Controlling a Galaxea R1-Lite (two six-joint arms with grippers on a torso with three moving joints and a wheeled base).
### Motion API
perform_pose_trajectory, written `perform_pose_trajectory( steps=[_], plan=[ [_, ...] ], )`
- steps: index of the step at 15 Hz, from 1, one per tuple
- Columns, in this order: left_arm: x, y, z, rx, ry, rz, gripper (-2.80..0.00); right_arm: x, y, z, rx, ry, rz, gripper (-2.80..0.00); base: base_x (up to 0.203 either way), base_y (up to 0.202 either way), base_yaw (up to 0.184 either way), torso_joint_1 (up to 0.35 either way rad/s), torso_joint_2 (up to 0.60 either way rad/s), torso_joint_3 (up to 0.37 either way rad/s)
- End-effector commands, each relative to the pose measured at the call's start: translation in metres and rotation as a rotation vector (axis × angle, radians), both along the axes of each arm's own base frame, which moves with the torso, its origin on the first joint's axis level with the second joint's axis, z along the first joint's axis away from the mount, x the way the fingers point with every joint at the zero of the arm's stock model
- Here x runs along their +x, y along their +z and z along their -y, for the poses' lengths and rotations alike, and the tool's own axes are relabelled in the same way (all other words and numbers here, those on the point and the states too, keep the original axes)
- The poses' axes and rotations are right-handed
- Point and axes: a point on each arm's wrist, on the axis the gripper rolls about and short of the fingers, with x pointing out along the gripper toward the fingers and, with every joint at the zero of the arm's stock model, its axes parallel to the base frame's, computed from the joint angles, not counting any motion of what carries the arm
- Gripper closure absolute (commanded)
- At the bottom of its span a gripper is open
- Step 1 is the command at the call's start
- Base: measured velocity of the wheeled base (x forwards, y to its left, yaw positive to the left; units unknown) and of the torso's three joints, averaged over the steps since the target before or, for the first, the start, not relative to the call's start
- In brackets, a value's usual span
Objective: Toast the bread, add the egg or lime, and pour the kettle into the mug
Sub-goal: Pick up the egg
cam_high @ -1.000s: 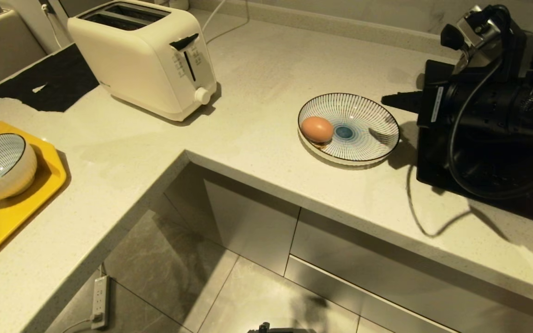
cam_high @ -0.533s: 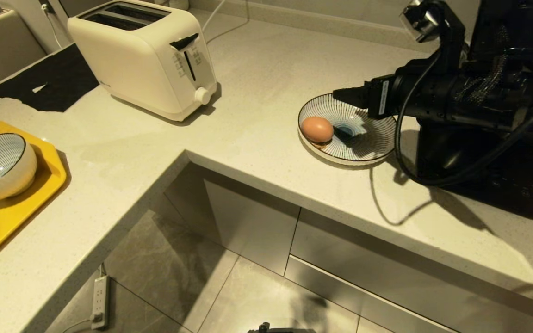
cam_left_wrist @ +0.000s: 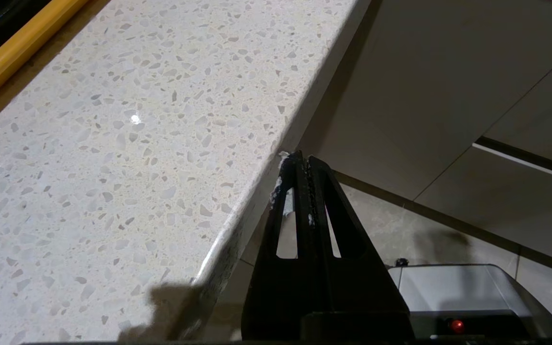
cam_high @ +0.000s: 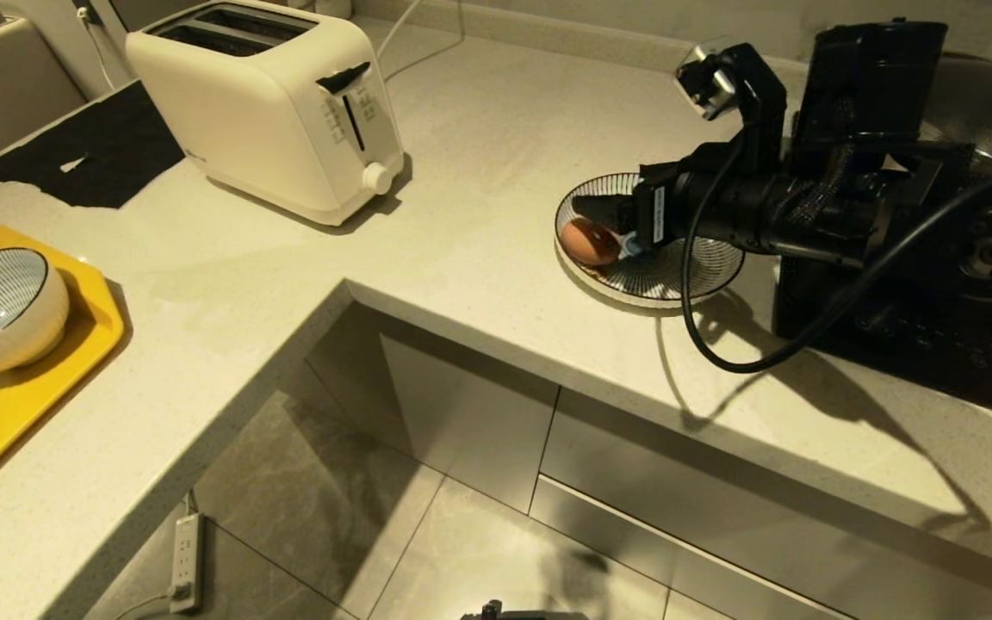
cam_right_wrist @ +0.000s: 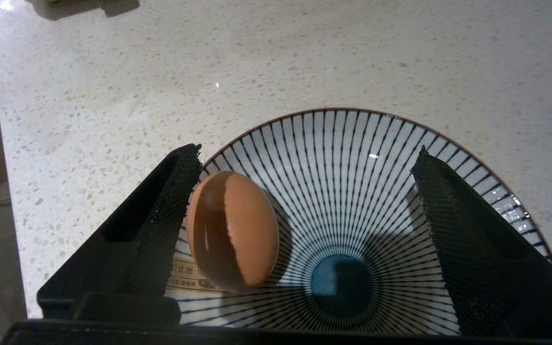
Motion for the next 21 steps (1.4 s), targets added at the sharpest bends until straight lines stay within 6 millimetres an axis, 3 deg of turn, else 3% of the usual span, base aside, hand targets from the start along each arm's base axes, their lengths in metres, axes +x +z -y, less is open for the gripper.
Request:
perform_pose_trajectory(
  steps=[1,5,15,16,21],
  plan=[
    [0.0,0.0,0.0,0.0,0.001,0.0,0.0,0.005,-0.012,-0.004,-0.02,0.0,-0.029,-2.8,0.0,0.0,0.0,0.0,0.0,0.0],
    [0.0,0.0,0.0,0.0,0.001,0.0,0.0,0.009,-0.023,-0.005,-0.039,-0.03,-0.055,-2.8,0.0,0.0,0.0,0.0,0.0,0.0],
    [0.0,0.0,0.0,0.0,0.001,-0.001,0.0,0.01,-0.024,-0.005,-0.045,-0.053,-0.059,-2.8,0.0,0.0,0.0,0.0,0.0,0.0],
    [0.0,0.0,0.0,0.0,0.001,0.0,0.0,0.011,-0.025,-0.005,-0.046,-0.062,-0.061,0.0,0.0,0.0,0.0,0.0,0.0,0.0],
    [0.0,0.0,0.0,0.0,0.001,-0.001,0.0,0.014,-0.028,-0.006,-0.052,-0.087,-0.068,0.0,0.0,0.0,0.0,0.0,0.0,0.0]
  ],
)
